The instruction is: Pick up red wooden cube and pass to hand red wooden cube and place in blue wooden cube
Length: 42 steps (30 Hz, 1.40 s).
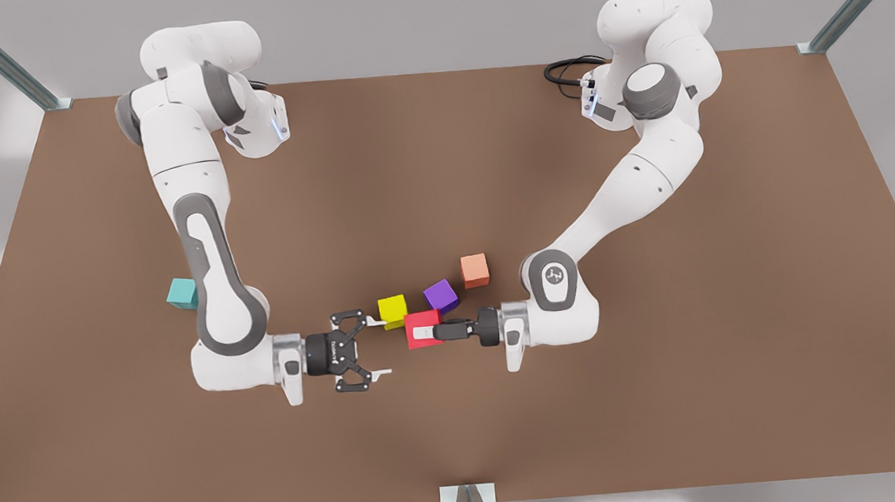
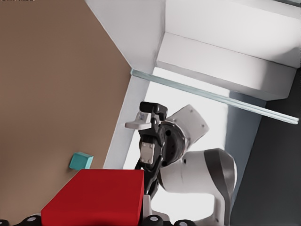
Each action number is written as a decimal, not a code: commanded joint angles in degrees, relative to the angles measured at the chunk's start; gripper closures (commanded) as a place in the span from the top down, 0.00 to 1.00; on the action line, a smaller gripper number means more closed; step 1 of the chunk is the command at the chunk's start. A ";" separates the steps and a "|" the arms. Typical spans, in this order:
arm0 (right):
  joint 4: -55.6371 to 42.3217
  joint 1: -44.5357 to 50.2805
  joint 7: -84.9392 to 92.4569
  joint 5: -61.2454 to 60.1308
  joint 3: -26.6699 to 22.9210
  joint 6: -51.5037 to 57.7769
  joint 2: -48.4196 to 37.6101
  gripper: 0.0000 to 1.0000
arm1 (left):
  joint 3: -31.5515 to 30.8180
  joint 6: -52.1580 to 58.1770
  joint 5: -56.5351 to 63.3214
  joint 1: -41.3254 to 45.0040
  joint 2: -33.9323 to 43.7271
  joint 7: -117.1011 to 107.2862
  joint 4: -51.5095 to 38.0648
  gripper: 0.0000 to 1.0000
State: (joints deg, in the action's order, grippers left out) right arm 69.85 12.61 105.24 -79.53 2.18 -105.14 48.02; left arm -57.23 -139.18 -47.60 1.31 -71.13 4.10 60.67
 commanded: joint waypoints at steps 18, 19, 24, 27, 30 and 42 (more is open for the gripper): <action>3.81 0.66 15.52 -2.12 0.99 0.28 -1.70 1.00 | 0.54 0.14 -1.71 0.18 -0.06 14.44 -0.11 0.60; 3.81 0.66 15.44 -2.21 0.99 0.20 -1.61 1.00 | 0.63 0.14 -1.71 0.18 -0.06 14.44 -0.20 0.59; 3.81 1.63 15.08 -3.18 0.99 -0.51 -1.35 1.00 | 1.42 0.14 -1.71 0.18 -0.06 14.36 -0.38 0.59; 3.81 1.81 14.91 -3.44 0.99 -0.95 -1.35 1.00 | 1.42 0.14 -1.71 0.18 -0.06 14.36 -0.38 0.59; 3.63 1.63 14.82 -3.26 0.90 -1.03 -1.35 1.00 | 1.42 0.14 -1.71 0.18 -0.06 14.36 -0.38 0.59; 3.54 3.21 14.73 -5.29 0.99 -3.41 -1.00 1.00 | 1.51 -0.21 -1.71 1.41 -0.15 14.27 -1.26 0.58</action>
State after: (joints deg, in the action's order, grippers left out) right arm 73.39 15.72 118.77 -84.36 3.12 -107.52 47.03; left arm -55.68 -139.55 -48.40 2.66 -71.39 14.07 59.50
